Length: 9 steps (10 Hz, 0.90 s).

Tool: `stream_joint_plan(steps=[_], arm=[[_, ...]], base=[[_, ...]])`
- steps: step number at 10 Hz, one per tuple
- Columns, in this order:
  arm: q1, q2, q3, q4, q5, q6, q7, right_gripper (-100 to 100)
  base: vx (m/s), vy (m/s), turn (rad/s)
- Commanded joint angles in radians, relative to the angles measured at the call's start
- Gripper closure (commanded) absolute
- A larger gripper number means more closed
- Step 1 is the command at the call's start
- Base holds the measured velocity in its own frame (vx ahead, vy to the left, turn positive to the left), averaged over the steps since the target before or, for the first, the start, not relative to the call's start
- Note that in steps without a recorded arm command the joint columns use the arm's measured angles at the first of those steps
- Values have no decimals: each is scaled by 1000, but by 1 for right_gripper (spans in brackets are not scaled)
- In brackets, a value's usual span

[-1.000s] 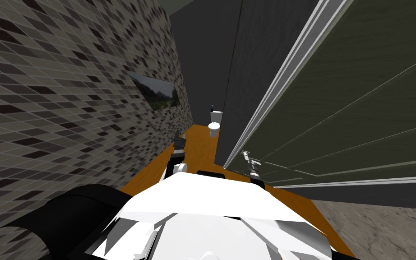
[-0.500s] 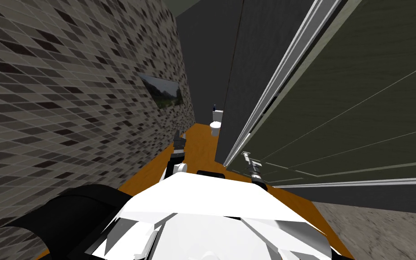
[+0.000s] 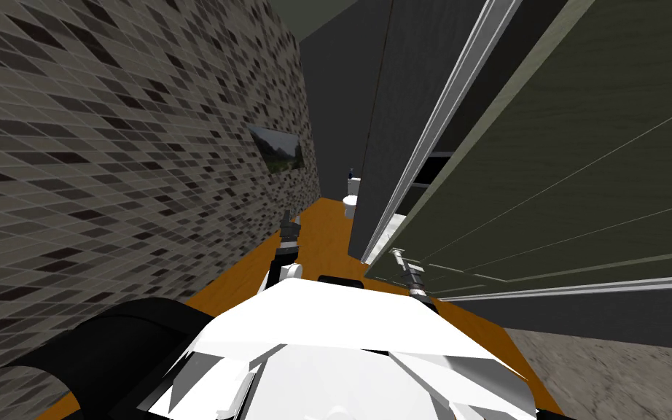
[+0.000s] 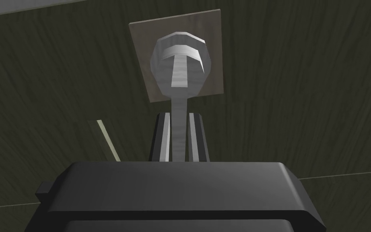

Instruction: Pull the door open

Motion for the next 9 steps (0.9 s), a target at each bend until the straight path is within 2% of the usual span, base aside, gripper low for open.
stream_joint_plan(steps=[1,2,7,8,9], arm=[[0,0,0,0,0,0,0,100],[19,-8,10,9,5,-30,-12,100],[74,-43,32,44,15,-138,-48,100],[83,-49,36,49,17,-156,-54,100],[83,-49,36,49,17,-156,-54,100]], base=[[-91,-20,24],[-142,-37,140],[-210,-64,185],[-191,-66,145],[-120,-31,27]])
